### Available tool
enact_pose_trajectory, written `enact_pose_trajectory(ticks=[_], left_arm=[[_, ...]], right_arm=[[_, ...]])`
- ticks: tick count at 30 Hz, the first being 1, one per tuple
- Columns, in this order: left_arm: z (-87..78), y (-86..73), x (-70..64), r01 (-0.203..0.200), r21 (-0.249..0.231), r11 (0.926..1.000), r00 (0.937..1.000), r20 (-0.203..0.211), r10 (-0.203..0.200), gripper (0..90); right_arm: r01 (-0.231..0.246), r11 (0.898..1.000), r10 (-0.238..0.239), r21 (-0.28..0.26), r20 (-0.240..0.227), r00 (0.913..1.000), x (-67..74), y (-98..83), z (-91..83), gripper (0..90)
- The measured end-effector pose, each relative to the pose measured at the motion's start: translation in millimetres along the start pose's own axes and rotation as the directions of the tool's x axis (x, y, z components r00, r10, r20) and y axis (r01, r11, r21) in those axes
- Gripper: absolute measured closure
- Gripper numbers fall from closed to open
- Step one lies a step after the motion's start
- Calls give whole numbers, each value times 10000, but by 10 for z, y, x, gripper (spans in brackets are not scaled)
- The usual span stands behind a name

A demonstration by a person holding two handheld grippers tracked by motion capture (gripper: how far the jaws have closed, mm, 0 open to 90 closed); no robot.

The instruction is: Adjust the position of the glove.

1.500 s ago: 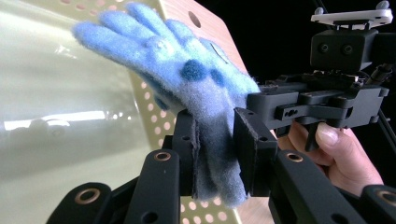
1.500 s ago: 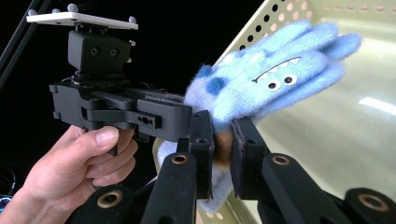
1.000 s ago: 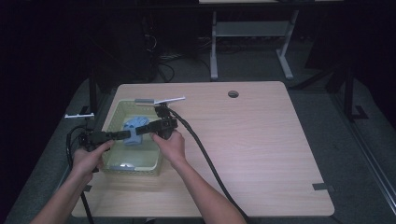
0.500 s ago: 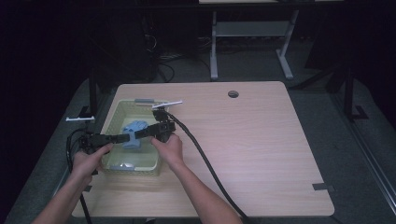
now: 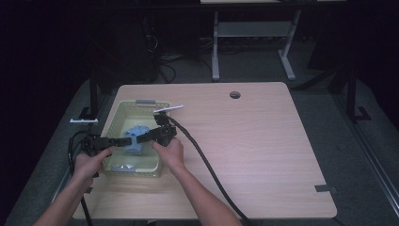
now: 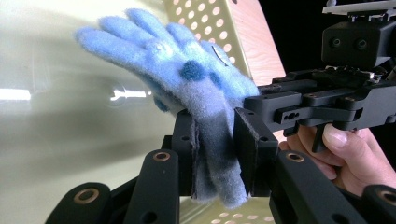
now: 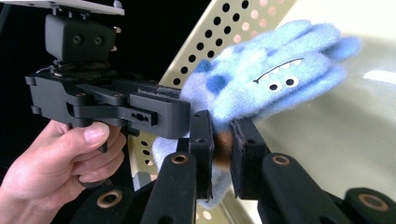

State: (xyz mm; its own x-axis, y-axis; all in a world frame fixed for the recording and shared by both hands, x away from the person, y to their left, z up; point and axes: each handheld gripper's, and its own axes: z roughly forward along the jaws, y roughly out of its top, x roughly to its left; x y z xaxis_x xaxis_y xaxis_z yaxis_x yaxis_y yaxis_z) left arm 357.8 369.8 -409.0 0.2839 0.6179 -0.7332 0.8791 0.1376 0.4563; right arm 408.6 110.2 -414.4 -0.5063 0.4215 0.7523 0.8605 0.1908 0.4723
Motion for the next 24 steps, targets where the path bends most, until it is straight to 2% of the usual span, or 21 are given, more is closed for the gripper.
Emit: enact_pose_trajectory(ticks=[7,12,20,24], left_arm=[[24,-40,43,272,134,9995,9996,-50,-271,699],[38,-50,66,279,204,9994,9995,-160,-276,699],[72,-42,38,233,450,9987,9977,-652,-204,696],[85,-39,31,294,527,9982,9969,-744,-254,693]], right_arm=[[-30,9997,28,235,73,10000,-38,-33,45,803],[-40,9995,36,314,113,9999,-50,-40,69,802],[-60,9991,47,421,311,9995,-61,-41,88,803],[-24,9990,5,454,402,9992,-55,-40,89,802]])
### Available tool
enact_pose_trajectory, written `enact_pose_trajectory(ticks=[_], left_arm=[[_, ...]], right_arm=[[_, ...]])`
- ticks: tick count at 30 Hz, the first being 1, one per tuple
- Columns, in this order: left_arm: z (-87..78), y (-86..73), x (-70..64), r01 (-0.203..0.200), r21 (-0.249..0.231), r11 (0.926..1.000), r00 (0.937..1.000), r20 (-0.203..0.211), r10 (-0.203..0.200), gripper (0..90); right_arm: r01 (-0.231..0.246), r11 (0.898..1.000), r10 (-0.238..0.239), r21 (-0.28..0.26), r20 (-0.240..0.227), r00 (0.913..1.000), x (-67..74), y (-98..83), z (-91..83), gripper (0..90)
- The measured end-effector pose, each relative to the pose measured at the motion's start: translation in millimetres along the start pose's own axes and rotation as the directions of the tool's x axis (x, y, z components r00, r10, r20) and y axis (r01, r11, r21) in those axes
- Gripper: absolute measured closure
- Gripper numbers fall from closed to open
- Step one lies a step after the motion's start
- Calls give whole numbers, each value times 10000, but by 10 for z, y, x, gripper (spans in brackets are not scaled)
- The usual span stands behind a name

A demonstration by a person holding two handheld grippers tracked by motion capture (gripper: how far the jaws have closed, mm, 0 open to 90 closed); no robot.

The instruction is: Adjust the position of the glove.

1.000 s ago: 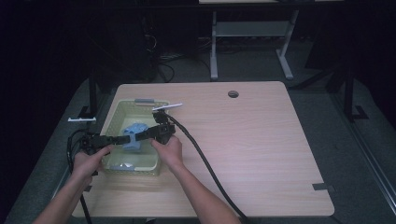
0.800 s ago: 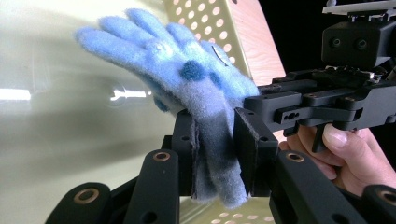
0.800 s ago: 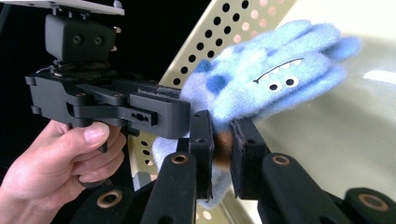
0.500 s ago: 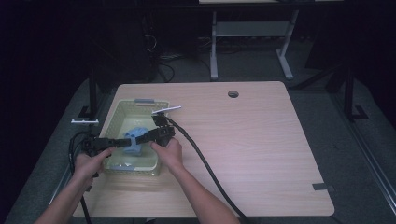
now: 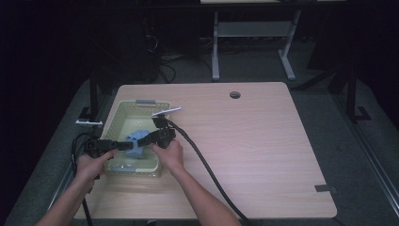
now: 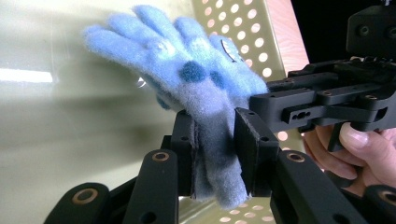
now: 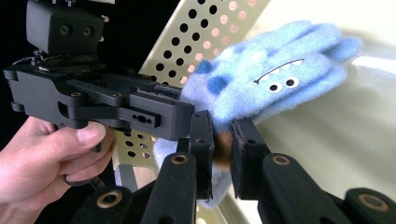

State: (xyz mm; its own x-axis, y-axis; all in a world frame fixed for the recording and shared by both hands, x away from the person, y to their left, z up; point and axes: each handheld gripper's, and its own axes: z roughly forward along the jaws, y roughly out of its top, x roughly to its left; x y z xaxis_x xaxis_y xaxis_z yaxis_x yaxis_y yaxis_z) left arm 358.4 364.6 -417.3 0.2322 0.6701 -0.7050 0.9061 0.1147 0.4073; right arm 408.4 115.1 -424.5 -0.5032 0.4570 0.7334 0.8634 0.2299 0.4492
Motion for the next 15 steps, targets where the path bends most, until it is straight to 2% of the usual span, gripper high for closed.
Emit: enact_pose_trajectory(ticks=[6,15], left_arm=[[9,0,-9,-72,88,9999,9997,-216,74,693],[18,3,-16,-139,167,9998,9994,-323,144,693]], right_arm=[[161,9998,-164,99,315,9994,32,3,14,801],[276,9994,-286,207,505,9983,53,6,19,802]])
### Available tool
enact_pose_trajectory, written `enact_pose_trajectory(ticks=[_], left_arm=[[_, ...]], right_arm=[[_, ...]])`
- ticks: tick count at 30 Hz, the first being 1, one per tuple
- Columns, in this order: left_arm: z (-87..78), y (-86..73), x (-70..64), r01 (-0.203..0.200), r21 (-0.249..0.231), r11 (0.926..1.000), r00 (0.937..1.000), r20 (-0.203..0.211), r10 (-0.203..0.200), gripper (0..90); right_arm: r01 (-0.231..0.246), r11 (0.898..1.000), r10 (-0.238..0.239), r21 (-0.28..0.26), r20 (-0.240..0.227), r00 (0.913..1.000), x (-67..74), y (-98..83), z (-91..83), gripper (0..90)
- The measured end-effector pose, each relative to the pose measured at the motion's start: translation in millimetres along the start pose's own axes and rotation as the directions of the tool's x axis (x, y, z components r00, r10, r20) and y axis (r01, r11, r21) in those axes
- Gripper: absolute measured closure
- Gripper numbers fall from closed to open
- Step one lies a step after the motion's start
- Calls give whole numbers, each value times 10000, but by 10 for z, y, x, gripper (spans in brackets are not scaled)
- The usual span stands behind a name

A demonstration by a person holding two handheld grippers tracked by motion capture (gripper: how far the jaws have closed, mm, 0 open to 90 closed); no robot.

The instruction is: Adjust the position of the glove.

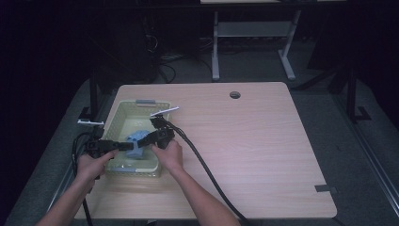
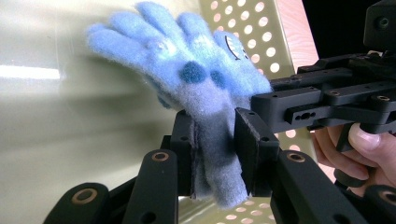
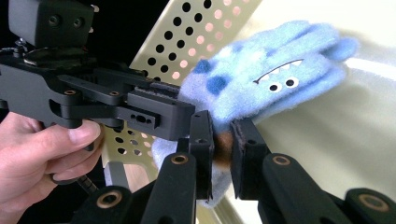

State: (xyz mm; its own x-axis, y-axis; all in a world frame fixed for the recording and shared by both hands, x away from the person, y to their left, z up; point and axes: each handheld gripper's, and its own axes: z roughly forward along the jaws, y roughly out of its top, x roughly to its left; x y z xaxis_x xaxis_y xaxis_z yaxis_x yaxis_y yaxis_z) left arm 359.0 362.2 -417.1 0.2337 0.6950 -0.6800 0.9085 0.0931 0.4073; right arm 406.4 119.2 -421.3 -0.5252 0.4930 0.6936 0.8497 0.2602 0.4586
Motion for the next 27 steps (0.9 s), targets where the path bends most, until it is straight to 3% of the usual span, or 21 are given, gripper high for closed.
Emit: enact_pose_trajectory(ticks=[9,11,14,17,20,22,27], left_arm=[[3,1,5,21,48,10000,9999,-101,-21,693],[6,6,2,-8,112,9999,9997,-251,11,688],[12,12,-14,-68,212,9998,9966,-824,85,657],[19,13,-26,-165,296,9994,9943,-1053,195,658],[21,17,-27,-136,284,9995,9946,-1028,165,658],[23,17,-27,-145,313,9994,9947,-1014,176,658],[27,19,-23,-316,339,9989,9949,-944,347,658]], right_arm=[[140,9998,-142,112,170,9998,13,17,22,798],[149,9998,-153,143,250,9996,30,16,23,793],[434,9989,-444,160,661,9968,67,21,19,761],[828,9961,-868,317,1590,9835,131,28,-10,730],[850,9953,-926,457,2039,9746,135,29,-37,708],[1055,9932,-1145,498,2428,9633,142,30,-76,706],[1230,9918,-1281,358,2494,9599,173,40,-131,706]])
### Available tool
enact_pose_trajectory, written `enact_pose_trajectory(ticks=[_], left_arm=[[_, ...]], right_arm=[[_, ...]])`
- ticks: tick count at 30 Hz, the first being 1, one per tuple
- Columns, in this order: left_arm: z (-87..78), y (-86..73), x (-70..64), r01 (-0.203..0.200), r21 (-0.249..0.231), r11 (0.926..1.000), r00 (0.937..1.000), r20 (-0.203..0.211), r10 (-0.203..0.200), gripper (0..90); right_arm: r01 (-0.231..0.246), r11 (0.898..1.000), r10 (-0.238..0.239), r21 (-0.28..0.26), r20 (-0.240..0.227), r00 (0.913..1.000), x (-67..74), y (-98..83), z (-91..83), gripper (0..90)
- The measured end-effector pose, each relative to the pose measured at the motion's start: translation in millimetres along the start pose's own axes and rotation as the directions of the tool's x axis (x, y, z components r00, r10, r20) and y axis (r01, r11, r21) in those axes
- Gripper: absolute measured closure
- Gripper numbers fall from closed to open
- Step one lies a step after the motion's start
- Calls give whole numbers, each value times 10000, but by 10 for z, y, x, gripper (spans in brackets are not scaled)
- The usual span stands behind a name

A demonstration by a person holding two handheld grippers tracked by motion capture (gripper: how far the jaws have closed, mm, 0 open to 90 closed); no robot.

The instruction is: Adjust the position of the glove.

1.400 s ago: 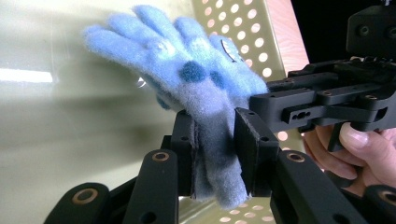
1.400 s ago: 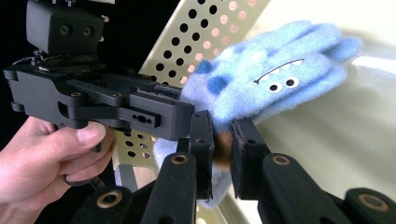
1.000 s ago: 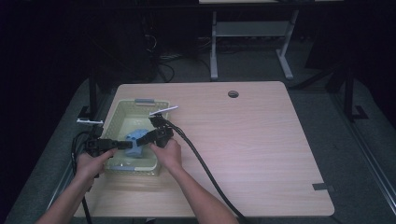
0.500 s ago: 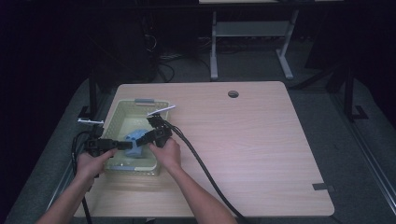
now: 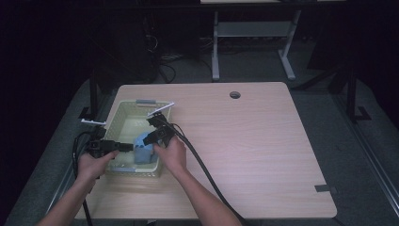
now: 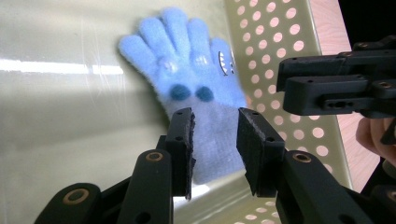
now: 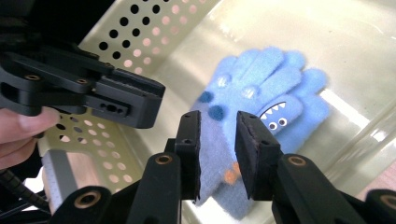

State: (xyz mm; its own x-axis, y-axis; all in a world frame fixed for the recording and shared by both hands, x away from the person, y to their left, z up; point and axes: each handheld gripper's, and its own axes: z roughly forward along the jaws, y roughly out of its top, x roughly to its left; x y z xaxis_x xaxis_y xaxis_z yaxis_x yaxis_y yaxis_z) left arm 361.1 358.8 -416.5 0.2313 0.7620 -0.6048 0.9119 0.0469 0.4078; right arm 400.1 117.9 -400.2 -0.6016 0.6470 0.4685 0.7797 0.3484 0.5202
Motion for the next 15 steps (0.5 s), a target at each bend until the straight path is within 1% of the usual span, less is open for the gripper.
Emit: enact_pose_trajectory(ticks=[3,5,9,10,11,14,15], left_arm=[[-2,1,0,43,-20,10000,10000,32,-43,658],[-2,3,0,105,-47,9999,9999,39,-104,658],[-6,14,3,122,22,9999,9999,-98,-122,656],[-4,16,4,176,83,9998,9997,-171,-175,655],[2,17,0,260,92,9996,9995,-158,-259,652],[10,20,-4,132,169,9998,9997,-217,-128,650],[13,22,-9,160,172,9997,9996,-227,-157,650]], right_arm=[[37,10000,-38,-65,-34,10000,-12,1,-32,705],[-81,9999,79,-137,-169,9998,-19,7,-59,702],[-116,9994,105,-316,-355,9993,-34,12,-129,690],[-143,9993,128,-345,-423,9990,-41,10,-154,684],[-171,9991,151,-394,-495,9987,-50,7,-176,682],[-212,9978,168,-621,-699,9974,-77,-13,-261,672],[-230,9972,174,-714,-781,9968,-89,-22,-292,670]])
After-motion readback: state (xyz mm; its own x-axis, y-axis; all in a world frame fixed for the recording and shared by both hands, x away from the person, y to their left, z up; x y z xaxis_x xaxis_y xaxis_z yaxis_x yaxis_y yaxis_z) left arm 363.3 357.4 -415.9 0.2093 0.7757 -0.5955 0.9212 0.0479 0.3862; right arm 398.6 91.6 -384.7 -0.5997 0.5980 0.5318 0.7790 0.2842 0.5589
